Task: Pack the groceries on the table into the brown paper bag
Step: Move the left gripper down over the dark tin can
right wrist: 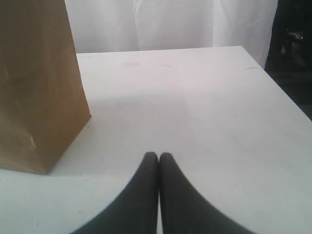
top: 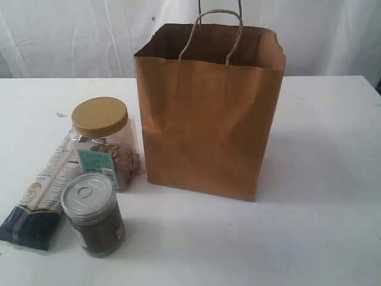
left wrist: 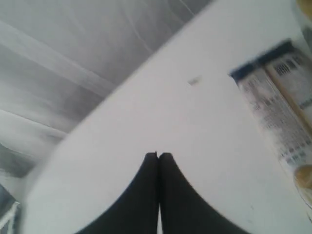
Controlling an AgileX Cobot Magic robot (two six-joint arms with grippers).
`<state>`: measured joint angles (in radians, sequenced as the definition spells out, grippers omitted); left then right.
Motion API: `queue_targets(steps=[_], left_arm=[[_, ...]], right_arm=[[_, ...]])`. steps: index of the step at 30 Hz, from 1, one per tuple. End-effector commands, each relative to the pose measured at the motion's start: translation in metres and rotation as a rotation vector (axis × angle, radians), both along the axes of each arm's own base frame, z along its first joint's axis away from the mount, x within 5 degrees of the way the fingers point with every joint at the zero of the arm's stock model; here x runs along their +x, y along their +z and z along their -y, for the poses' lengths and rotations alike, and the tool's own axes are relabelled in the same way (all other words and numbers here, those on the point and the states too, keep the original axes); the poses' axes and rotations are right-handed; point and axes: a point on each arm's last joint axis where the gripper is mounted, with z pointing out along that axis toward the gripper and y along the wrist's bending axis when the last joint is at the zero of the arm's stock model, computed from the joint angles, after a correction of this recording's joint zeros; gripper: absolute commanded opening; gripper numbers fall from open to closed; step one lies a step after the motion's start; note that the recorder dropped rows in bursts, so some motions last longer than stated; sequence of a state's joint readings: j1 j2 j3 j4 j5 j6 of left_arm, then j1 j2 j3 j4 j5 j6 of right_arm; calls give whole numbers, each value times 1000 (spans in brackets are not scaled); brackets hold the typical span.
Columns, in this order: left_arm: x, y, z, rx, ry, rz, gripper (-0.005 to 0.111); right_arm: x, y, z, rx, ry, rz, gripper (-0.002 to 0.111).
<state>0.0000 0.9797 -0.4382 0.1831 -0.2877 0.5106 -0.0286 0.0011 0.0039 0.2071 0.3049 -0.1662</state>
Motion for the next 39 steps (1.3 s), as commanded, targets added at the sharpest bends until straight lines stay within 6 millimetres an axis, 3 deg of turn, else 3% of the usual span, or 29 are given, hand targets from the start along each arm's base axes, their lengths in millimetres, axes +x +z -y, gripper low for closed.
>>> queue_targets(steps=[1,4,6,8,9,11,13,17,20,22,24,27,28,35,39], left_arm=[[23,-48,-1,-42,36,-304,0],[47,-42,1,-369,249,-468,0],[64,-22,8,-479,307,-680,0],[73,-7,18,-483,233,-901,0],[77,5,31,-533,83,-989,0],[76,20,53,-570,-237,-962,0],[66,27,77,-524,-486,-953,0],[41,25,113,-203,-641,-986,0],[32,27,125,-21,-702,-931,0],[35,28,126,4,-691,-880,10],[41,29,127,-1,-674,-825,37],[47,31,128,-7,-652,-754,94],[48,32,128,-8,-647,-740,104],[41,35,136,-163,-672,-805,105],[32,33,135,-148,-709,-891,105]], right_arm=[[0,2,0,-4,-3,15,0],[0,2,0,-4,-3,15,0],[0,2,0,-4,-3,15,0],[0,2,0,14,-7,15,0],[0,2,0,8,-6,15,0],[0,2,0,8,-6,15,0],[0,2,0,6,-6,15,0],[0,2,0,6,-6,15,0],[0,2,0,6,-6,15,0],[0,2,0,6,-6,15,0],[0,2,0,6,-6,15,0],[0,2,0,6,-6,15,0],[0,2,0,6,-6,15,0],[0,2,0,6,-6,15,0],[0,2,0,6,-6,15,0]])
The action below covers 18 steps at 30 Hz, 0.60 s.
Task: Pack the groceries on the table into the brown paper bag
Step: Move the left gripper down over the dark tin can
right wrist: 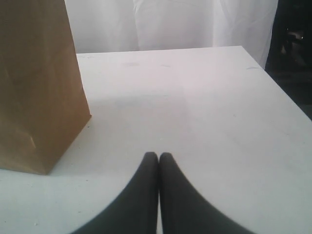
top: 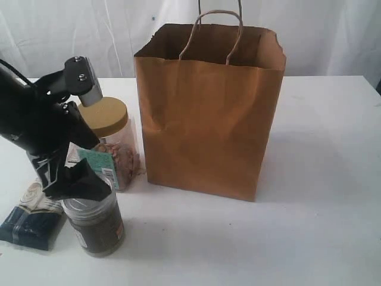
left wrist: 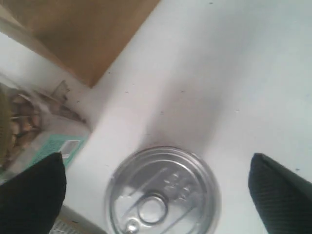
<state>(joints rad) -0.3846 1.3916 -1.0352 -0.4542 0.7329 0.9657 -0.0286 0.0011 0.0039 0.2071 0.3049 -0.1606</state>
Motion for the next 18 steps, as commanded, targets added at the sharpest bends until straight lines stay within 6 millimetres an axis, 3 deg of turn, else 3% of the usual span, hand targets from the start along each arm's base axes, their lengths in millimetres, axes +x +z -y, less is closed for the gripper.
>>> queue_targets(steps=[1,11,18], left_arm=[[-11,0,1,11,-55,-88,105],[2,1,0,23,-13,54,105],[4,-22,2,89,-78,-100,105]], right_arm=[[0,2,0,1,-5,15,0],[0,2,0,1,-5,15,0],[0,2,0,1,-5,15,0]])
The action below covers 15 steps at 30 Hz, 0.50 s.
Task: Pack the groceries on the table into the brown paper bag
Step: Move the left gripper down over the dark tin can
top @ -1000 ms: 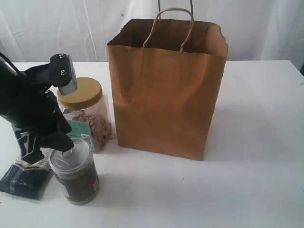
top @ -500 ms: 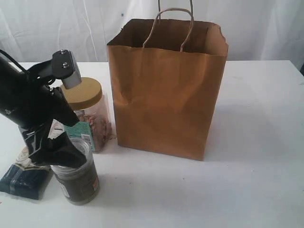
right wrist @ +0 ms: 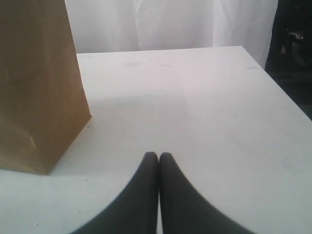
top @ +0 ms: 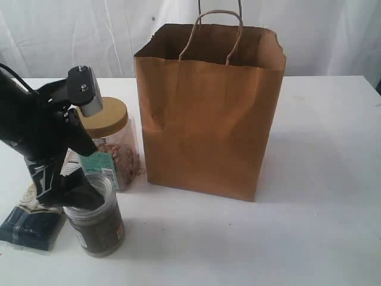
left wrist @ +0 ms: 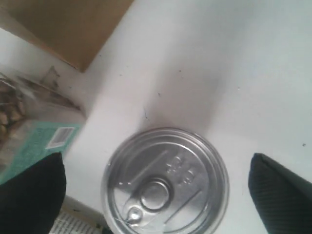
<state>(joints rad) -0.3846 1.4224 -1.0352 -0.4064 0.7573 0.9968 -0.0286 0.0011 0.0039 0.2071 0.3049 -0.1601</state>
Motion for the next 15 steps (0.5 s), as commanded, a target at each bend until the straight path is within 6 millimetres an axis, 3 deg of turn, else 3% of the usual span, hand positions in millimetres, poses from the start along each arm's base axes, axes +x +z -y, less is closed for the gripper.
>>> queue_targets(steps=[1,8,15], left_arm=[[3,-16,4,26,-9,-97,105],[8,-32,8,37,-13,-178,105],[19,-42,4,108,51,-127,105]], right_arm=[[0,2,0,0,-4,15,0],[0,2,0,0,-4,15,0],[0,2,0,0,-4,15,0]])
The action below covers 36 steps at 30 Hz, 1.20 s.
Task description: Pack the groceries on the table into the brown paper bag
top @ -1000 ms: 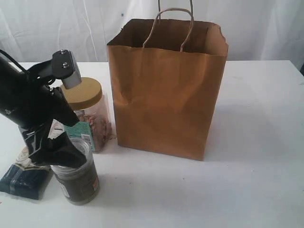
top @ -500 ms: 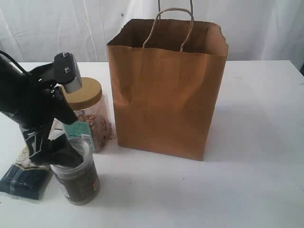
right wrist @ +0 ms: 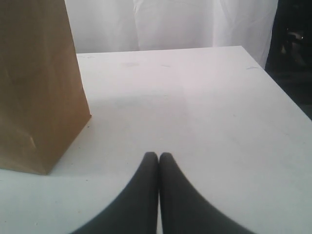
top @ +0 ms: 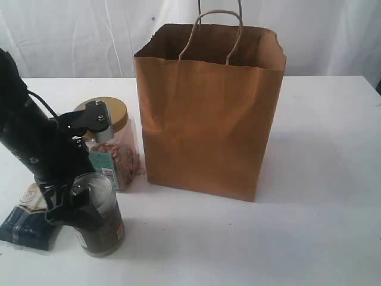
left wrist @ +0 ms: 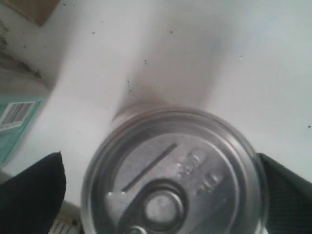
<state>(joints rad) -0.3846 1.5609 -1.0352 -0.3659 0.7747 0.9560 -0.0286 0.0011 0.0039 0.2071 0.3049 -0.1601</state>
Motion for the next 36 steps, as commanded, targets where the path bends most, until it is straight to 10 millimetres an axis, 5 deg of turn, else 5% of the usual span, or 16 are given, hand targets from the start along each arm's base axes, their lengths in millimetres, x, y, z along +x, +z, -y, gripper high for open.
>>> queue_targets(steps=[1,9,19,23,36], left_arm=[[4,-2,0,28,45,28,105],[-2,-4,-8,113,70,-53,97],[-8,-6,-14,189,120,-137,0],[-12,-4,-15,200,165,-179,0],[-34,46,-20,171,340,-256,0]], right_arm=[[0,2,0,0,-4,15,0],[0,2,0,0,-4,15,0],[0,2,0,0,-4,15,0],[0,2,0,0,-4,15,0],[0,2,0,0,-4,15,0]])
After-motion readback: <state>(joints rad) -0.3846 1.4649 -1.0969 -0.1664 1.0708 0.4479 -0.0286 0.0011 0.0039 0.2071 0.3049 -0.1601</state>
